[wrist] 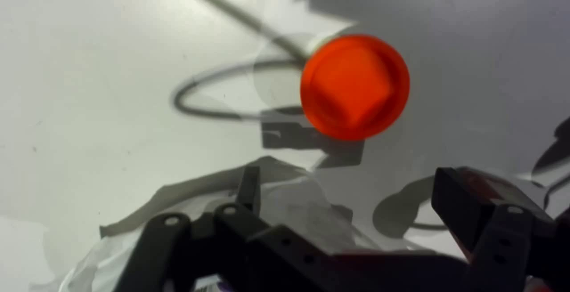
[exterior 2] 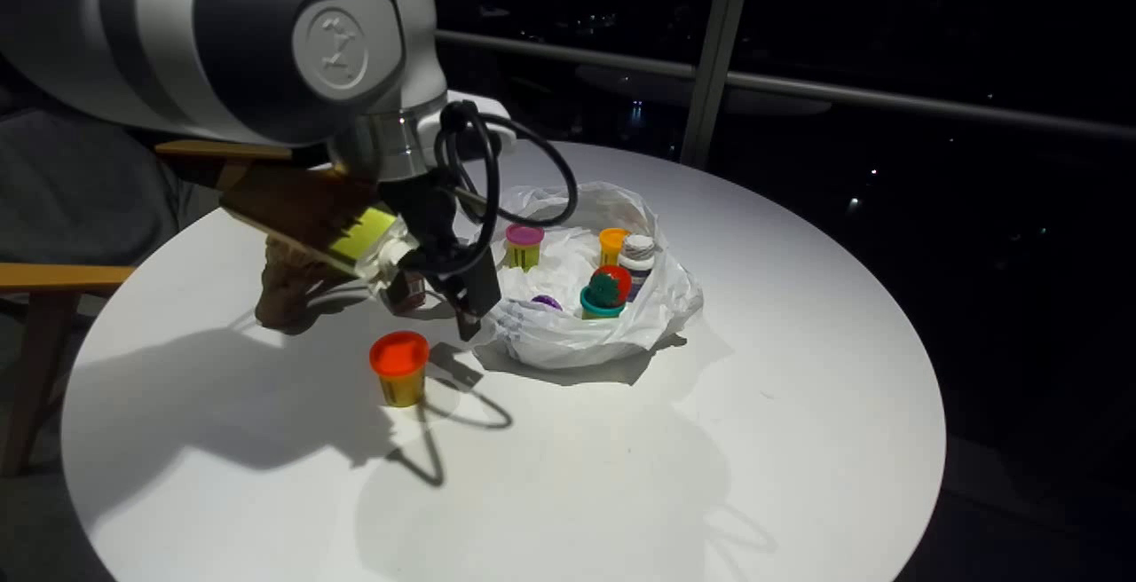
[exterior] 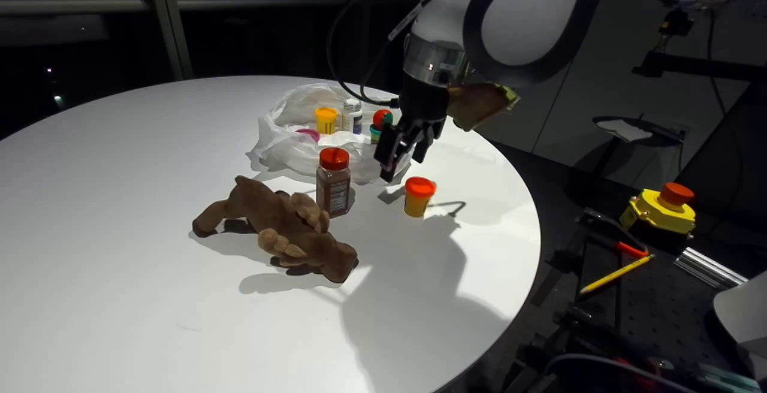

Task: Remove all the objects from the plastic bag and put them on the table

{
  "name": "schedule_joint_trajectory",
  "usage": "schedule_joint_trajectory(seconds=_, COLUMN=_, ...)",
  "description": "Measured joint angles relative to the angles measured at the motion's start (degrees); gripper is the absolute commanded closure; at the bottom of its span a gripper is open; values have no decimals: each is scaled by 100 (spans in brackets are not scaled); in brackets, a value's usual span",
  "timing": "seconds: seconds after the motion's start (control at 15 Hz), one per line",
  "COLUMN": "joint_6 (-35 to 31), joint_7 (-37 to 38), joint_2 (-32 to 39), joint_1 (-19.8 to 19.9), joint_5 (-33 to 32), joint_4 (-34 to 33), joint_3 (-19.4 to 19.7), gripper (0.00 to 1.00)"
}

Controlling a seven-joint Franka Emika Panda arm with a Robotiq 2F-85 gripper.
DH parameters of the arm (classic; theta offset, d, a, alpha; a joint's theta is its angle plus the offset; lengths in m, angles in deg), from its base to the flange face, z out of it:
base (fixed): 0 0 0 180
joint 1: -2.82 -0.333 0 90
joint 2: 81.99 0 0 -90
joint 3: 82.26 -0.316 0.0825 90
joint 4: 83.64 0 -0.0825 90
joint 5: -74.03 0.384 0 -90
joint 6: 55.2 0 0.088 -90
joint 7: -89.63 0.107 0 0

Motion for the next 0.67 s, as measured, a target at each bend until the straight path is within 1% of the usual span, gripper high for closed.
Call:
schedule_joint_trajectory(seconds=0.13, joint_6=47, joint_7=247, joint_2=-142, joint_1=-173, joint_5=-97, joint_4=-235, joint_3=209, gripper=0)
schedule_joint_trajectory(seconds=0.27, joint_6=214, joint_7=395, joint_2=-205, joint_1=-232, joint_5=-136, joint_4=-584, joint_3=335, gripper=1)
schedule_joint_trajectory(seconds=0.47, joint_6=669, joint_7=420, joint_2=-131, joint_1=-138, joint_5=-138, joint_4=-1191, joint_3=390, gripper=0)
schedule_joint_trajectory(seconds=0.67, joint_6=1088, joint_7=451, joint_2=154, joint_1=57, joint_5=-138, joint_4=-1772, joint_3=438, gripper=0)
